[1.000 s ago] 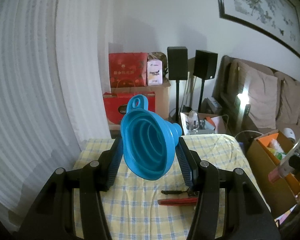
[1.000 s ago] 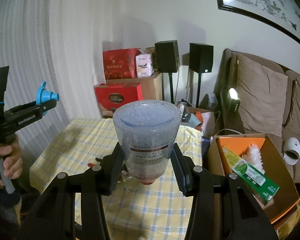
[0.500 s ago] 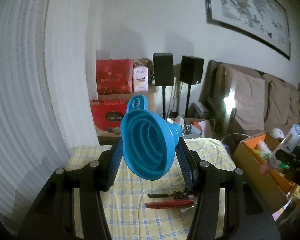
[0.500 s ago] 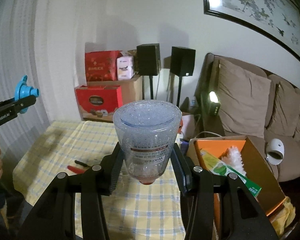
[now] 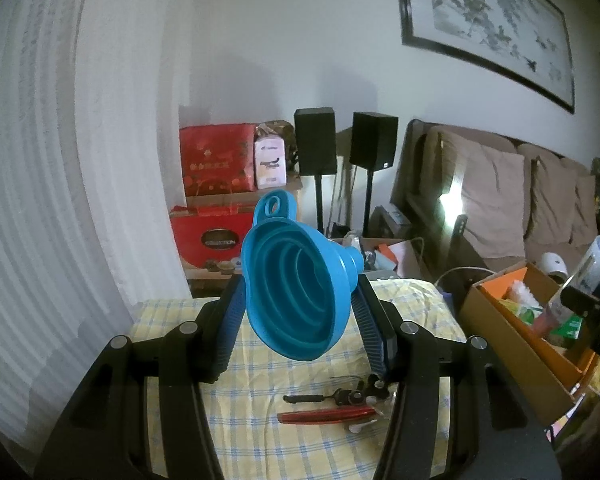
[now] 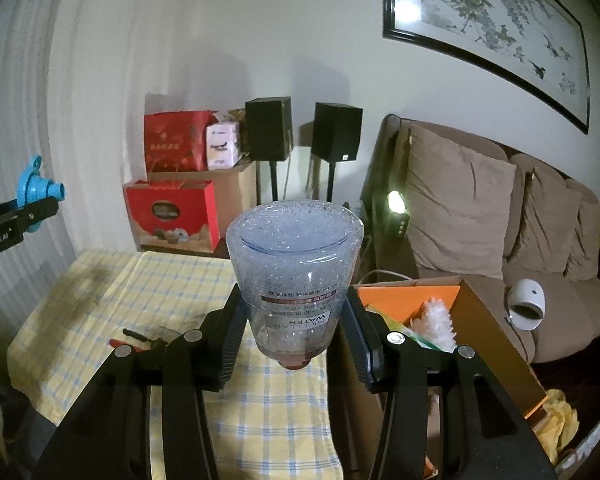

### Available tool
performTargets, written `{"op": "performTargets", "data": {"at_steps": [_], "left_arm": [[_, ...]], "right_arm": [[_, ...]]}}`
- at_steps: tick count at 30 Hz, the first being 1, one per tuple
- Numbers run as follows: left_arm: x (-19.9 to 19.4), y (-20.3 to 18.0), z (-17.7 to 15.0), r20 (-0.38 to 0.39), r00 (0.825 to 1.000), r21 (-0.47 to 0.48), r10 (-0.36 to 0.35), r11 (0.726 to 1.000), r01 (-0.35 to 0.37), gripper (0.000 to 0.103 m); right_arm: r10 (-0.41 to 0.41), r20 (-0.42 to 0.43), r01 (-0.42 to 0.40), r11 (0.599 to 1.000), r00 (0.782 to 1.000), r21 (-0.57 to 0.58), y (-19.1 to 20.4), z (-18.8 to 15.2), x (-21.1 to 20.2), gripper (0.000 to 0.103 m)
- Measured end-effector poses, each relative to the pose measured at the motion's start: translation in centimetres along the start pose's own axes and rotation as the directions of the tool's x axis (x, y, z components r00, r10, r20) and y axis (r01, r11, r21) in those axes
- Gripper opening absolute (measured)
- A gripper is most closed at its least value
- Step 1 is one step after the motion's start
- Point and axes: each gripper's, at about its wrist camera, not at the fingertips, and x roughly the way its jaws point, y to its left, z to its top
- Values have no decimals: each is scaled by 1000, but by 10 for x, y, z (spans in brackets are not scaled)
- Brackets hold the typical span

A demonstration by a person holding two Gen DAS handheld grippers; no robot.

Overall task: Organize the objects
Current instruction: 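Carry the bottle and funnel with both tools toward the orange-lined box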

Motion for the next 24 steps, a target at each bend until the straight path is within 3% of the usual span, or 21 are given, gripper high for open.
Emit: {"op": "performTargets", "data": {"at_steps": [12,24], "left_arm": [[9,-17,1,-4,1000,16,28,999,-28,50],[6,-42,6,16,1000,64,-5,998,4,50]], "right_arm": [[-40,16,39,999,999,33,-21,5,-8,48],[-80,42,77,995,996,63,-40,8,-18,48]]}}
